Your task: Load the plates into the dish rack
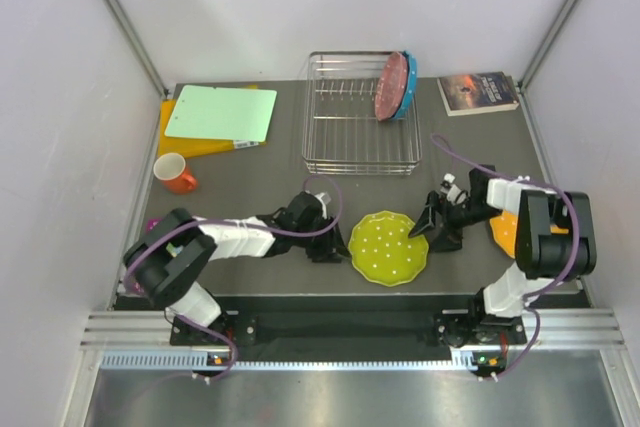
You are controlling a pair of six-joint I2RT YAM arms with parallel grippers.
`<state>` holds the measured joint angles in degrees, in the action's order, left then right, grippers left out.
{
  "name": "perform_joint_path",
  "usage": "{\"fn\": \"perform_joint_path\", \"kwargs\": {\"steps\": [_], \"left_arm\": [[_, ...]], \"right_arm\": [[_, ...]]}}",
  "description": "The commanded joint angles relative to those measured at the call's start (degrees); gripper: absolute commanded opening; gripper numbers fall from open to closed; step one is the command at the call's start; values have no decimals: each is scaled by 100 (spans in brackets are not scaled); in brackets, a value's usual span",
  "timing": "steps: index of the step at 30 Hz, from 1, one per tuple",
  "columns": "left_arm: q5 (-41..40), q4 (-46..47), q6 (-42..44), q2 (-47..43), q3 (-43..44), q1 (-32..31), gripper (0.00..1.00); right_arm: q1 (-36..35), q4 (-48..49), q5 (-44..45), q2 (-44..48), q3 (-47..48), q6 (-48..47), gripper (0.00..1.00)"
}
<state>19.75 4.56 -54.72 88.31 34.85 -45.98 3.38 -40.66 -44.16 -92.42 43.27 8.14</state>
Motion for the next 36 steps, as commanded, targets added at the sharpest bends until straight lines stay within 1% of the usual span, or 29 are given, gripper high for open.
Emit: {"fn": "perform_joint_path", "kwargs": {"steps": [1,4,8,11,12,14,15,16,20,23,24,26,27,28,29,30,32,34,35,36], "left_arm": [[-50,546,-145,511,443,-104,45],[-155,529,-153,704,610,-201,45],[-243,485,-65,950,803,-307,45],[-235,485,-13,1108,918,-377,45],[-235,485,22,1135,944,-403,44],[-226,520,101,1232,1041,-430,44],[-208,520,128,1250,1076,-473,44],[-191,494,137,1276,1094,-482,44],[-182,388,198,1320,1112,-553,45],[-234,344,277,1285,1085,-544,45],[-261,353,304,1276,1094,-544,45],[-340,379,374,1276,1120,-544,45],[-357,371,418,1276,1146,-544,45],[-358,379,496,1285,1199,-544,46],[-349,362,532,1285,1217,-544,47],[-366,318,593,1294,1243,-544,48],[-384,230,725,1224,1278,-527,50],[-358,-129,1111,996,1375,-465,51],[-123,-278,1339,873,1410,-326,52],[80,-428,1985,724,1437,-237,55]], "right_arm": [[-48,612,163,-495,-29,82,78],[-100,962,-285,-794,-134,266,77],[-179,1411,-786,-892,-327,521,75],[-197,2148,-953,-743,-625,934,75],[-206,2594,-980,-690,-731,1231,74],[-293,3054,-1076,-637,-968,1549,73],[-294,3473,-1086,-550,-1021,1820,73],[-555,3652,-1077,-505,-1091,1918,73],[-733,4179,-963,-478,-1101,2235,69],[-724,4163,-954,-531,-1057,2105,59],[-724,4120,-945,-540,-1048,2069,53],[-724,4102,-980,-566,-1057,1964,45],[-733,4084,-1032,-592,-1048,1894,33],[-733,4084,-1190,-610,-970,1806,26],[-733,3806,-1243,-671,-908,1553,18],[-698,3698,-1287,-698,-768,1420,2],[-628,3540,-1525,-725,-671,1182,0],[-496,3548,-1902,-716,-618,989,0],[-461,3531,-2051,-655,-609,857,0],[-461,3443,-2427,-611,-539,647,0]]}}
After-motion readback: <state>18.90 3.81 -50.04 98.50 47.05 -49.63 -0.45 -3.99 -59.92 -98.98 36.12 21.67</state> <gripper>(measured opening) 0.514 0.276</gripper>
